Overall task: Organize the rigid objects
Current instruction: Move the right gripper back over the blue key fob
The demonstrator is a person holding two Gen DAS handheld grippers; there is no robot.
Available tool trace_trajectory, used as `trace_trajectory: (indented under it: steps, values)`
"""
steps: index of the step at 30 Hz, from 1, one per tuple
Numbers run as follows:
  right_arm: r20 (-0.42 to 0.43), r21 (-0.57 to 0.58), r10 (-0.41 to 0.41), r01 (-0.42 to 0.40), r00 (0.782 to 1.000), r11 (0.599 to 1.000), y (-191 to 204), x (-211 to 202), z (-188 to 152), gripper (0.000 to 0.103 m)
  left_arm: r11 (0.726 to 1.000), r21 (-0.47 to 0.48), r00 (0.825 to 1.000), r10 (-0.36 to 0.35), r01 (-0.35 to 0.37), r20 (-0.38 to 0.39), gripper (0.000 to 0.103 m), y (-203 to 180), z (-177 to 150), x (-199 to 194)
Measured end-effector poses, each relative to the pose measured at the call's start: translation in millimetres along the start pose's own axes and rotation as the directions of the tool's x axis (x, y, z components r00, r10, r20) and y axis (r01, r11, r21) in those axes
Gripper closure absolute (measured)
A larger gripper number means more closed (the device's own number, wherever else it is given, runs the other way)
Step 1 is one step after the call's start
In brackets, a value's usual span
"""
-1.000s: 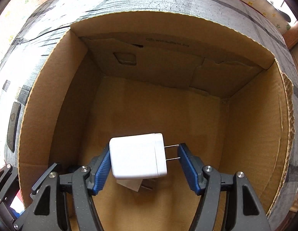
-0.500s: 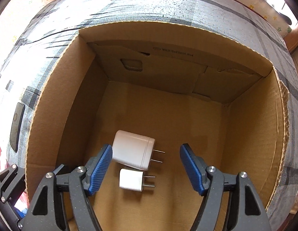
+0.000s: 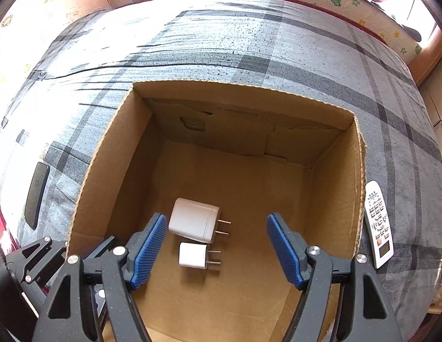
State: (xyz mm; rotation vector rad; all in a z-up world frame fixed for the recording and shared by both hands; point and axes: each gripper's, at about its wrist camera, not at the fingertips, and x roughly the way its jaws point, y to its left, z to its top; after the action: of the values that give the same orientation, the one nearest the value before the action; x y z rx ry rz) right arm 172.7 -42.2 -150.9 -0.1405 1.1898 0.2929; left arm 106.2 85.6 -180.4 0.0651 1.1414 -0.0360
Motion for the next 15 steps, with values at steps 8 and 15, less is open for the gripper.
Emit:
trace_trajectory:
  steps: [8,15]
  values:
    - [0.054,0.019,-0.016,0.015,0.998,1.000,-11.2,-22.6,-4.2,0.011,1.000,0.005,1.000,0.008,-0.008,0.000,0.089,-3.3,-0.3,0.5]
    - [0.097,0.027,-0.034,0.032,0.995,0.999,-31.6,-46.5,-11.6,0.000,1.000,0.007,1.000,0.013,-0.013,0.001,0.089,-5.1,-0.4,0.3]
